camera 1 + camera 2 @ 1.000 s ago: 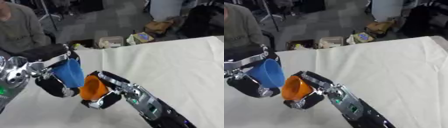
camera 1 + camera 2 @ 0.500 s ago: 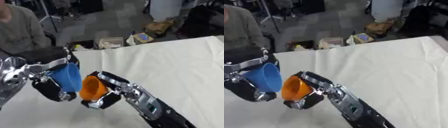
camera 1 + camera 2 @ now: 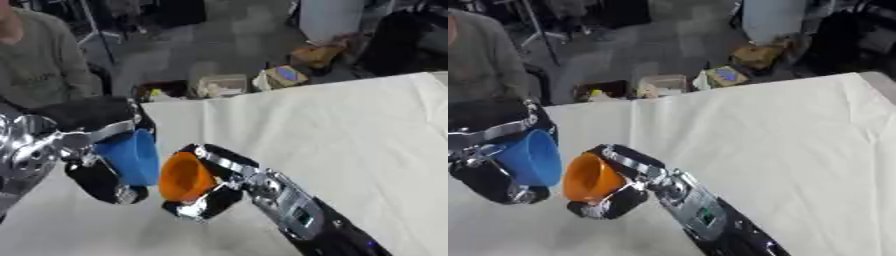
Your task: Pour the contents of one cup into another cup.
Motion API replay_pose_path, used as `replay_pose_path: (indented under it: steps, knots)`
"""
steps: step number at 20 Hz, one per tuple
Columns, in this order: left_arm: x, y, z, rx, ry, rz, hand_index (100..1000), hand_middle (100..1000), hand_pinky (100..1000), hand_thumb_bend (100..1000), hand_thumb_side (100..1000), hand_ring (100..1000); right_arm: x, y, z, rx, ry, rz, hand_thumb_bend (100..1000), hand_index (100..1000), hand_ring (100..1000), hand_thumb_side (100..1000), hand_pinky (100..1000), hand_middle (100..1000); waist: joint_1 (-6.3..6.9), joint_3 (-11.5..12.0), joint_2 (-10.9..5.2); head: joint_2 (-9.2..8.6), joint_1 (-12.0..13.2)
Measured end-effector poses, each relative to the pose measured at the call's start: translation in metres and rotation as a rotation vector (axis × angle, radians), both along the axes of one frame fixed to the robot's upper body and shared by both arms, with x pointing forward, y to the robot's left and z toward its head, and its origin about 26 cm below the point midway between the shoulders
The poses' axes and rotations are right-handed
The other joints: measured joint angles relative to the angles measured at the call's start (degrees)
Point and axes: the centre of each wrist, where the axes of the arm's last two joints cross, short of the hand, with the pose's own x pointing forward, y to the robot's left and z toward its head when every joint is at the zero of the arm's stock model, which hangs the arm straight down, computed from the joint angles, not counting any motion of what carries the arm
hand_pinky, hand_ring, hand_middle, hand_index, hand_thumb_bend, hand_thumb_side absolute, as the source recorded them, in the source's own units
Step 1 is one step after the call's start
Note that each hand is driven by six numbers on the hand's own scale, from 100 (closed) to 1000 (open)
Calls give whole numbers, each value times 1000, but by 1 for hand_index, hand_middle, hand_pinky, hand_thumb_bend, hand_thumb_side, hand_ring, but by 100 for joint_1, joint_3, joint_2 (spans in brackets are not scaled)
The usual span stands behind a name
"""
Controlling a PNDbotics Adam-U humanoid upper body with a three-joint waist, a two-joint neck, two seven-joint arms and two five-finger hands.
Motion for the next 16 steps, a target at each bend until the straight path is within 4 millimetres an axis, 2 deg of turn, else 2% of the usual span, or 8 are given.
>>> replay_pose_path:
  steps: [9,16]
  knots:
    - [9,-2,-4,34,-9,26,471,220,230,355,100,218,-2,3,-3,-10,22,20,208,586,401,100,361,367,6,1,0,0,-4]
    - [9,-5,-1,53,-33,12,471,221,230,354,100,218,-3,5,-3,-8,23,25,204,586,402,100,360,368,17,-2,0,-1,-16]
